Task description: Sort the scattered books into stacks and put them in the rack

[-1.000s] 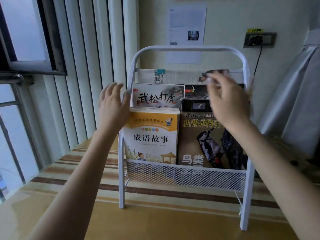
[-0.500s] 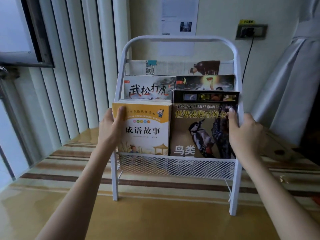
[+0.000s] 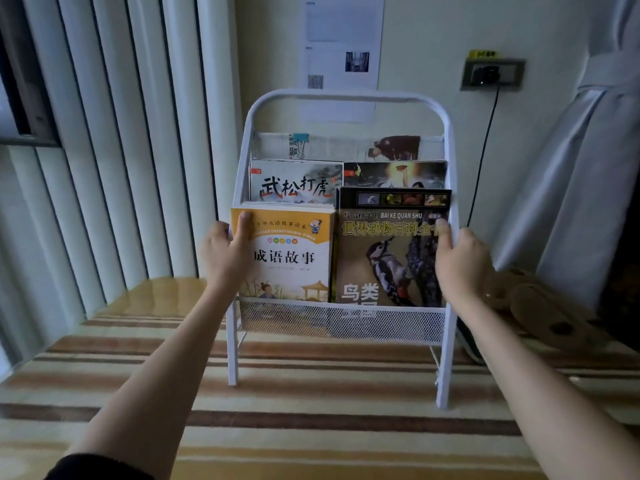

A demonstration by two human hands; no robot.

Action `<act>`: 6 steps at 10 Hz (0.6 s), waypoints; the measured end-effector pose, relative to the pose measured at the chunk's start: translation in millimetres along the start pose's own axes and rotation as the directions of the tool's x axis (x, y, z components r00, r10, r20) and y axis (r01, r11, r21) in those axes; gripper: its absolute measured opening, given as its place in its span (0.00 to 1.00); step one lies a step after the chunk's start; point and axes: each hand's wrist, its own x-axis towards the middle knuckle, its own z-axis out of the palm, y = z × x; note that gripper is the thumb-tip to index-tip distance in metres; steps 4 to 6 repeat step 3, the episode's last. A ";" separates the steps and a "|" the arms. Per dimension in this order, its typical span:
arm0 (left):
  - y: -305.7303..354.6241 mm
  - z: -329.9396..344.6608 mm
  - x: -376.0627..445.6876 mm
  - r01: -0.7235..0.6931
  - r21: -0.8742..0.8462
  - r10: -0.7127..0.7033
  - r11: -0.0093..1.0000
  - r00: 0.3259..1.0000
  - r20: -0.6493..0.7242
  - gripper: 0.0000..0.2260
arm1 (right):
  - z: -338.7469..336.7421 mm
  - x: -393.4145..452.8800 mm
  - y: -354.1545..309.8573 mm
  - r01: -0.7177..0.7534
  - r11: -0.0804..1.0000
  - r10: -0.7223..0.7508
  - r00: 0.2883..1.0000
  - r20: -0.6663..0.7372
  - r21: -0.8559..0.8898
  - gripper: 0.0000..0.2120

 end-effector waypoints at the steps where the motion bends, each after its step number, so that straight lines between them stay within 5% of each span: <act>1: -14.0 11.1 6.1 0.047 0.019 -0.048 0.999 0.999 0.005 0.32 | 7.9 0.2 -1.7 -0.012 0.997 0.014 0.999 0.034 -0.070 0.24; 2: -18.2 10.1 1.8 -0.017 0.070 0.016 0.997 1.000 0.009 0.35 | 8.1 -2.3 3.6 0.019 0.992 -0.014 0.999 0.040 -0.125 0.22; 3: -1.7 -9.8 -27.0 -0.151 -0.037 0.152 0.988 0.988 0.034 0.28 | -14.3 -6.1 8.3 0.000 0.975 0.006 1.000 -0.025 0.222 0.18; 6: -1.7 -9.8 -27.0 -0.151 -0.037 0.152 0.988 0.988 0.034 0.28 | -14.3 -6.1 8.3 0.000 0.975 0.006 1.000 -0.025 0.222 0.18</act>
